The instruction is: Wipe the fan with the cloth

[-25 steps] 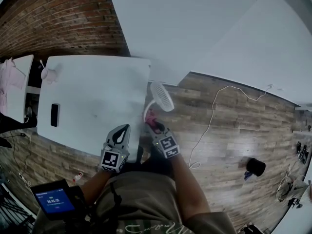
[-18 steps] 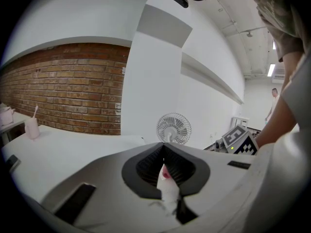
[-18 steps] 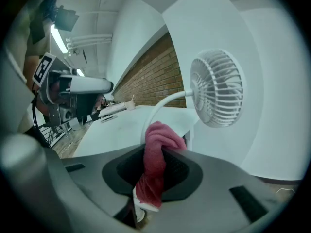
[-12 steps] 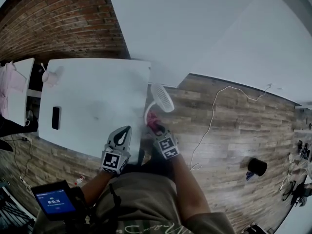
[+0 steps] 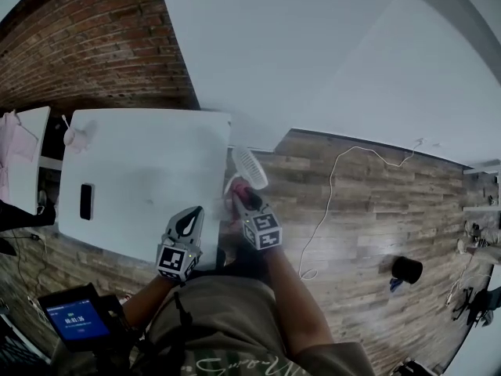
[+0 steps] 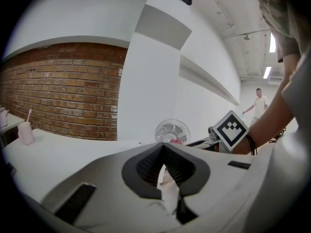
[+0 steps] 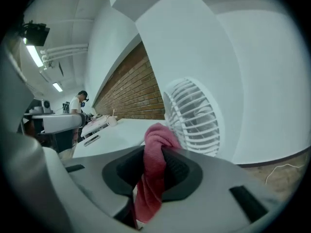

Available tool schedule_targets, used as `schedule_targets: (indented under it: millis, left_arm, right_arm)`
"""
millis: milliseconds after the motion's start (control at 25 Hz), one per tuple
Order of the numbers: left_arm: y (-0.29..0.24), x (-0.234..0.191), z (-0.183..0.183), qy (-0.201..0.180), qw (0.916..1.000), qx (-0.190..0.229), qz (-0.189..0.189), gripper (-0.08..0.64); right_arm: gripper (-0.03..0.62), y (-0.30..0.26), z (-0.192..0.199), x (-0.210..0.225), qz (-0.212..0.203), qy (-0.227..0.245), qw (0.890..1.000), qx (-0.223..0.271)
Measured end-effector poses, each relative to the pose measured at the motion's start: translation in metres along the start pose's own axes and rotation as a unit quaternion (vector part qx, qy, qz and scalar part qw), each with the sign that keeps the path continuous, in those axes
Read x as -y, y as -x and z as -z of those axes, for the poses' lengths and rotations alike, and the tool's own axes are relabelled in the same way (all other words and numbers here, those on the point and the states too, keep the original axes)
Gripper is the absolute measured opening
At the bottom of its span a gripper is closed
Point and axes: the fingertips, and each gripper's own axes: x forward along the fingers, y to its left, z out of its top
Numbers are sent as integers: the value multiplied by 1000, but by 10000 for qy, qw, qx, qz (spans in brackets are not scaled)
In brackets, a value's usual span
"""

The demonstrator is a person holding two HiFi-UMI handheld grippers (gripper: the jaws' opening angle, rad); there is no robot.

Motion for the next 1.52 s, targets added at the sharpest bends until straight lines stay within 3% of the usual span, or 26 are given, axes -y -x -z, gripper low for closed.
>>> schedule_targets:
  millis: [200,480,920,1520]
  left_arm:
    - [-18,11,-14,-74,9995,-37,311,21]
    - [-30,13,-21,-125,9990,-158,394,21]
    - [-40,32,-14,-132,9986,-244,439,21]
    - [-37,18,-19,-243,9986,-247,397,21]
  right_arm:
    - [110,-8,2,-4,-50,-126,9999,-9]
    - [110,-9,-3,-3,-126,-371,9992,64]
    - [110,4,6,-6,-467,146,9988,-81]
    - [110,-1,11,-32,-848,265,9959,-180]
